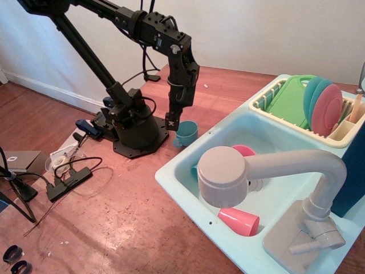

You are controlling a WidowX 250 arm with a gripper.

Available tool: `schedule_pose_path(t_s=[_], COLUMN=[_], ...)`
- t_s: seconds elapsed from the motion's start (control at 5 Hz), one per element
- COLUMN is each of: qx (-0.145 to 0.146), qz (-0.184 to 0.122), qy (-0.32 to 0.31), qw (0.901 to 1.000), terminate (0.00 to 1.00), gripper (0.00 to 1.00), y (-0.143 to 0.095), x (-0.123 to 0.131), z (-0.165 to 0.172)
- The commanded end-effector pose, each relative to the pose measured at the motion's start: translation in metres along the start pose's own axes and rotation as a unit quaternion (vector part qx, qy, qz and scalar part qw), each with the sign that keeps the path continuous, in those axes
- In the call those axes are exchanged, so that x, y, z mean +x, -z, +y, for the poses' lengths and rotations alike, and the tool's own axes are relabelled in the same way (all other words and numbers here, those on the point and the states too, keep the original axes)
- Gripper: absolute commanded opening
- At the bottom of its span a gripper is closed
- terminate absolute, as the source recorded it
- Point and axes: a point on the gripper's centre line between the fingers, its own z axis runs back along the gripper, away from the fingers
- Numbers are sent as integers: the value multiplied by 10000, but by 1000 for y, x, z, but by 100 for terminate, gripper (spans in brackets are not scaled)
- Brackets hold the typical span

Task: Put cup from anywhere into sink

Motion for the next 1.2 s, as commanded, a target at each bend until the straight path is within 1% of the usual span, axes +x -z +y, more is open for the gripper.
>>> schedule_pose_path(t_s=[0.0, 0.2, 0.4, 0.6, 0.8, 1.0], qx=[0, 55, 14, 28, 199, 256], qz=[0, 40, 115, 191, 249, 360], qy=[0, 75, 157, 137, 79, 61], qw=[10000, 9999, 9998, 9997, 9995, 9990], terminate=[0, 0, 0, 0, 0, 0], gripper=[100, 100, 100, 100, 100, 100], y=[0, 5, 12, 21, 32, 49], x=[0, 8, 16, 19, 20, 17], z=[0, -2, -2, -5, -7, -9])
